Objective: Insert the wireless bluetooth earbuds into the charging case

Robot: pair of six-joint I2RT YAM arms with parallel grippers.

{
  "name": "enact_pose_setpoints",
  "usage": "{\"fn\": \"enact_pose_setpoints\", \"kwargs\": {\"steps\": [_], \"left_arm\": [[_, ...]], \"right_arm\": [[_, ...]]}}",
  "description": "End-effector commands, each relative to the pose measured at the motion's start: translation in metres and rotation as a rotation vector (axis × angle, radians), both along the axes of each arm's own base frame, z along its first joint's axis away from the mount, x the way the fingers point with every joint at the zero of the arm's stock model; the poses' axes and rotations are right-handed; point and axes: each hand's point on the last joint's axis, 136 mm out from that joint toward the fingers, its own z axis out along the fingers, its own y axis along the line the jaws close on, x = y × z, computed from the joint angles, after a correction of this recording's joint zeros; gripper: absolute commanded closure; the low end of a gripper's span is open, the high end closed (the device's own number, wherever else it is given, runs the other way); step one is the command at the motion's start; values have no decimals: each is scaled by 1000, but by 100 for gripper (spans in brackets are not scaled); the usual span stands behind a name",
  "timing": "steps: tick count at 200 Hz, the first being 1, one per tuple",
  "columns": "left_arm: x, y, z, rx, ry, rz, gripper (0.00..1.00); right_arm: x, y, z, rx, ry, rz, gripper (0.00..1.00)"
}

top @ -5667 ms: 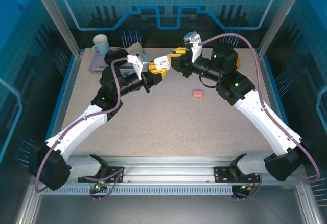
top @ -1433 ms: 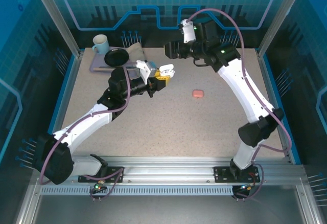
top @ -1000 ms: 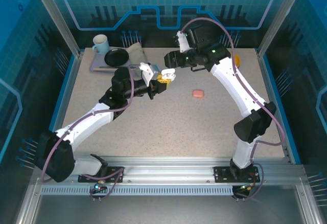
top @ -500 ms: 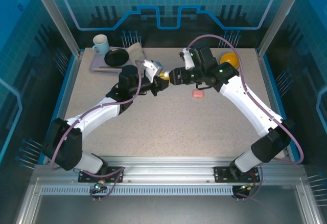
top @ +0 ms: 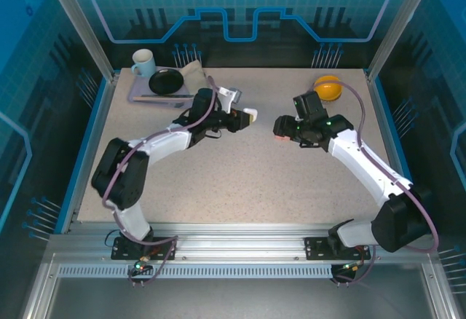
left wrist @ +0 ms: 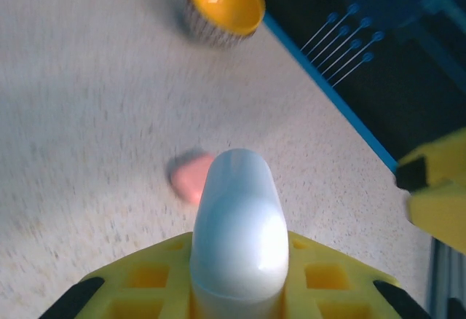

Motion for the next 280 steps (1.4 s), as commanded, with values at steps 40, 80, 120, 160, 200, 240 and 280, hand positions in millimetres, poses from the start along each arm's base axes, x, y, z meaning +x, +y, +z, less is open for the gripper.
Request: {"fn": "enact_pose_setpoints", "kwargs": {"steps": [40,80,120,160,200,240,280], "left_arm": [[5,-20,-84,-38,584,63,100],[4,-11,-127,69,761,163,95],[-2,2,-147,144,844,219,76],[-1,32,-145,207,859,296,1],[4,75,-112,253,822,376,1],[-5,135,-35,334,645,448,1],[-17,194,63,468,144,545,1]], "right_arm": [[-7,-28,-4,-25,-45,-134,32],[-9,-34,-3,-33,-52,-149,32],[-9,-35,-4,-33,-54,-150,31],[-11,-40,3,-33,-64,-151,28],[-17,-48,18,-42,-81,-159,11],[-19,-67,43,-94,-145,-161,0],[-1,-103,48,-276,-229,-213,0]]}}
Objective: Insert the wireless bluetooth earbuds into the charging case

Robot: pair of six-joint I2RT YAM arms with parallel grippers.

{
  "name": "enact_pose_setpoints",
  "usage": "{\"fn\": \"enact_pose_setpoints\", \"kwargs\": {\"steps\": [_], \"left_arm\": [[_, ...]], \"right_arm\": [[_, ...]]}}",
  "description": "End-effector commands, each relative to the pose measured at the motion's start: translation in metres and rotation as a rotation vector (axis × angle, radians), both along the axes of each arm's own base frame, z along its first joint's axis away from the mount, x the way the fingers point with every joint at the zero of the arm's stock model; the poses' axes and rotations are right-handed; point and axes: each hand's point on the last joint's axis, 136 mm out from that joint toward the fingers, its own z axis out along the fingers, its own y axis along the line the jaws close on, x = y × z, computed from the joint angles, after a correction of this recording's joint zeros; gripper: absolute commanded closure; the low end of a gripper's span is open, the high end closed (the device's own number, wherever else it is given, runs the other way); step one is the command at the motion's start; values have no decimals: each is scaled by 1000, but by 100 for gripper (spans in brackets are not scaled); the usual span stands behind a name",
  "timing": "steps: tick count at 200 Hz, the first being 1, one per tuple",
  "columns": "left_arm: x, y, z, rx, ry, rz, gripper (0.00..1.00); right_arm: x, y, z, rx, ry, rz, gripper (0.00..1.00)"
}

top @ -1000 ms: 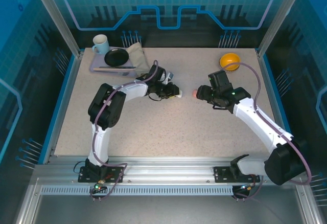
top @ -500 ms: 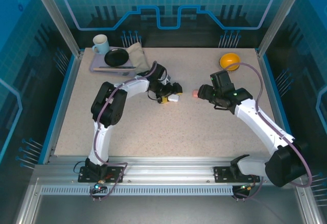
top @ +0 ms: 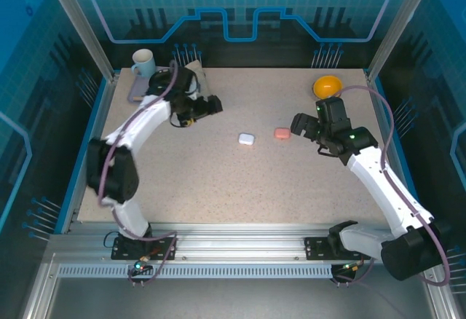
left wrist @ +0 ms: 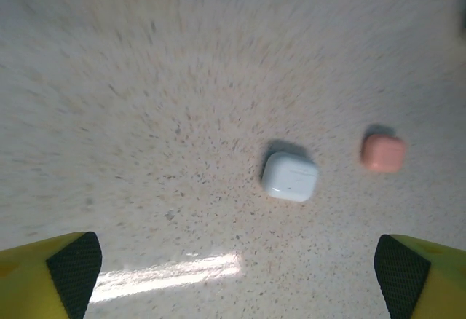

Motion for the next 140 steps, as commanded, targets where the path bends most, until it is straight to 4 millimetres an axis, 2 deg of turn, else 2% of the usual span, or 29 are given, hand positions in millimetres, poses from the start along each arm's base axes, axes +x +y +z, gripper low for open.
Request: {"fn": "enact_pose_setpoints", "kwargs": {"steps": [1,13,17,23,35,52,55,75,112,132,140], "left_arm": [[-18,41,42,252,-245,-43,1],[-22,52,63,334,-429,-61,1],[-25,58,60,367,-465,-62,1],[-27,66,71,409,-557,-38,1],[-35,79,72,490,-663,-21,1],[-44,92,55,543,-702,-12,1],[-45,94,51,542,-701,-7,1],[-47,106,26,547,-728,31,1],[-45,130,-36,556,-730,120,1],[-41,138,-71,561,-677,130,1],[-38,143,-79,568,-670,143,1]], "right_arm": [[12,-30,8,-164,-66,-50,0],[21,-41,2,-238,-114,-73,0],[25,-43,-1,-260,-130,-78,0],[29,-46,-6,-288,-143,-73,0],[37,-48,-17,-351,-147,-41,0],[46,-52,-27,-404,-154,-30,0],[45,-53,-37,-415,-140,-21,0],[55,-52,-57,-446,-161,23,0],[68,-56,-91,-497,-230,54,0],[75,-47,-107,-523,-318,141,0],[75,-39,-105,-516,-344,196,0]]}}
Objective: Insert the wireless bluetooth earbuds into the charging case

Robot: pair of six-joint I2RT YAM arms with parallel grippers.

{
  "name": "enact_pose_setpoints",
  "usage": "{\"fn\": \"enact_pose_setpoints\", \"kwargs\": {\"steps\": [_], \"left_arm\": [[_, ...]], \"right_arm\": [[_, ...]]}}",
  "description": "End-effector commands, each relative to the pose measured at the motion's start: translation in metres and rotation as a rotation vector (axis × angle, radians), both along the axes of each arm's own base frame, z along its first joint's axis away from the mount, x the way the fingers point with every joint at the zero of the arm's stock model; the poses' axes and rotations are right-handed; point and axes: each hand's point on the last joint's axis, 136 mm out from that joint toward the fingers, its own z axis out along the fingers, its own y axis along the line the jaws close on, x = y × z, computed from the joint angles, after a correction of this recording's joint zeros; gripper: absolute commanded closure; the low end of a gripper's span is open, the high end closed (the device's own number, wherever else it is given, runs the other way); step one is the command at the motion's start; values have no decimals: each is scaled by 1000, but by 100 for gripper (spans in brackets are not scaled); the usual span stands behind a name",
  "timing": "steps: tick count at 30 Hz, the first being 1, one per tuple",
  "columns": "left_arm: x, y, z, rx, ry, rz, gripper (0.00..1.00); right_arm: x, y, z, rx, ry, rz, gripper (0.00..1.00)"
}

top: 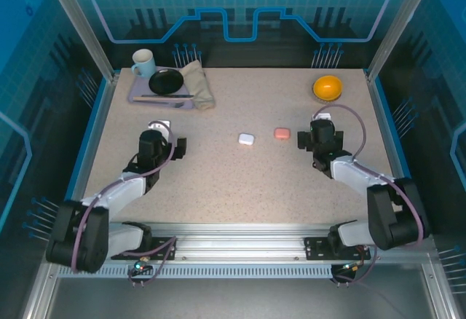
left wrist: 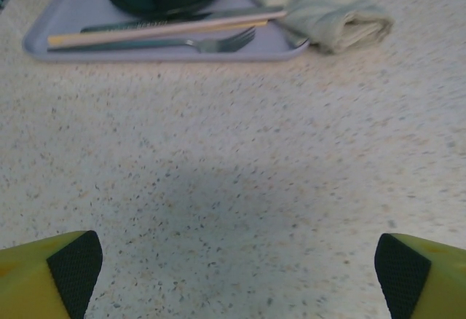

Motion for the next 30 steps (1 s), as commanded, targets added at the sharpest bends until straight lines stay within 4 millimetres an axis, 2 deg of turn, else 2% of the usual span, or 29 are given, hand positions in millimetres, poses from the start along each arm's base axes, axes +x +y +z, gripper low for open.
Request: {"fn": "enact_pose_setpoints", "kwargs": {"steps": [1,3,6,10,14,17,30], "left_arm": [[23,12,13,-2,-148,47,1],[30,6,15,-53,-177,9,1],[33,8,-1,-77,-174,-2,1],[37,11,-14,-159,-121,-38,1],[38,14,-14,-189,-125,-44,1],[38,14,-13,-190,-129,-44,1],[38,14,-13,-184,-129,-43,1]], "right_arm": [[24,13,27,-22,-208,145,0],[19,15,20,27,-250,198,0],[10,2,11,64,-346,167,0],[23,5,2,144,-236,228,0],[23,6,2,157,-235,238,0],[24,9,2,104,-236,225,0],[25,14,2,145,-227,275,0]]}}
